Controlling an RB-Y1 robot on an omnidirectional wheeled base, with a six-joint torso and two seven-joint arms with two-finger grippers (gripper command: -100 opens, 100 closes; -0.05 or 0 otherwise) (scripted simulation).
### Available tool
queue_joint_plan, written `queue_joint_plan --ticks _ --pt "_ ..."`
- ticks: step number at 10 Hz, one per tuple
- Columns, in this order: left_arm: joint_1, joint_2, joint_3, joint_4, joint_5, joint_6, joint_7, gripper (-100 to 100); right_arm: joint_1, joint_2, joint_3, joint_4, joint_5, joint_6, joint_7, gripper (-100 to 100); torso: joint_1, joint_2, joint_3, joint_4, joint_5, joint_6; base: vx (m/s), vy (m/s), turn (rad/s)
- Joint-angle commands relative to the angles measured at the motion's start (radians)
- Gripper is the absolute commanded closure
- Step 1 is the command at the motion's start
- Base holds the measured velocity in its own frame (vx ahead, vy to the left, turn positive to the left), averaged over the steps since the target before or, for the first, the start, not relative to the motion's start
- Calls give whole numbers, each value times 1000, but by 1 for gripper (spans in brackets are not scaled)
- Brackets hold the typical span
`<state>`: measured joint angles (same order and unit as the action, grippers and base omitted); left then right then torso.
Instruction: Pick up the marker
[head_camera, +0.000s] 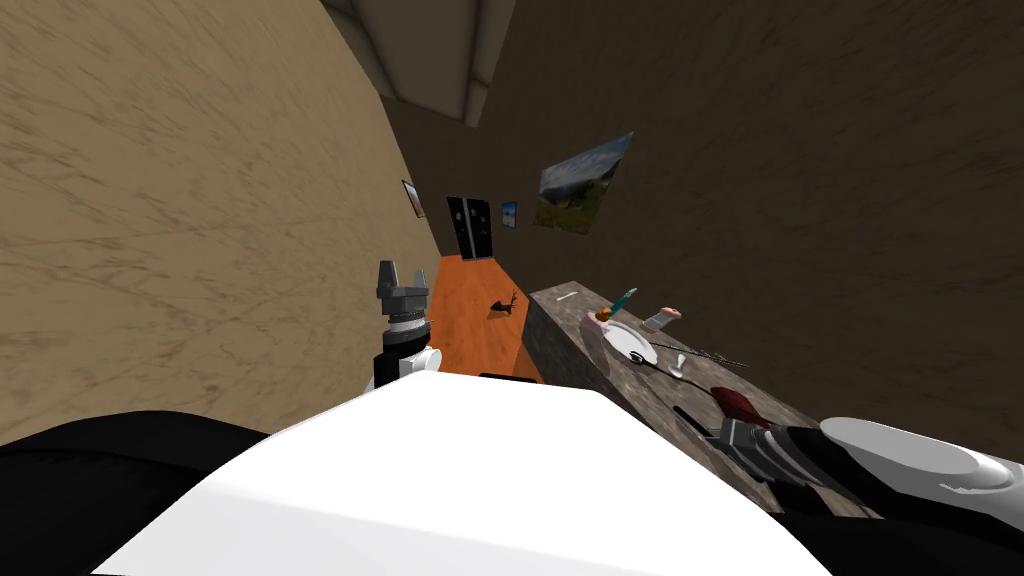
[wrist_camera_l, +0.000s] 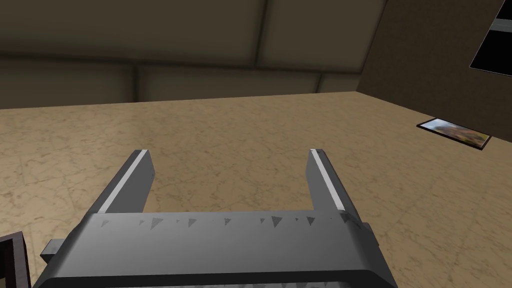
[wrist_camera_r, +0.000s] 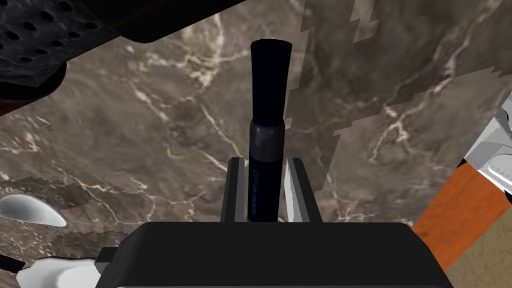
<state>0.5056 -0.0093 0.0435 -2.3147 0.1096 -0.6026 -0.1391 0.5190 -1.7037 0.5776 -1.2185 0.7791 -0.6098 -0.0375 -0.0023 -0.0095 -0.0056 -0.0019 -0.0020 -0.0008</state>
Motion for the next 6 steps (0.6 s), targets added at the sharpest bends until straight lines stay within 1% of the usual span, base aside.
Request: queue_joint_plan --ticks 1,2,3,4,5,6 --pt "0 0 0 0 0 0 0 0 4 -4 1 2 -15 -2 31 100 0 0 0 0 0 0 68 28 -62" --pt "0 0 0 0 0 0 0 0 11 -12 4 6 -45 -3 71 100 0 1 0 0 0 -1 74 22 -106" --pt "0 0 0 0 0 0 0 0 11 -12 4 6 -45 -3 73 100 0 1 1 0 0 0 62 19 -69" --pt "0 0 0 0 0 0 0 0 19 -19 7 11 -74 -4 115 100 -1 2 1 0 0 -1 71 30 -122" --pt "0 0 0 0 0 0 0 0 17 -17 4 8 -62 -4 91 100 0 2 1 0 0 0 35 19 -40" --pt "0 0 0 0 0 0 0 0 18 -17 5 9 -64 -4 99 0 -1 3 2 1 0 -1 0 0 0"
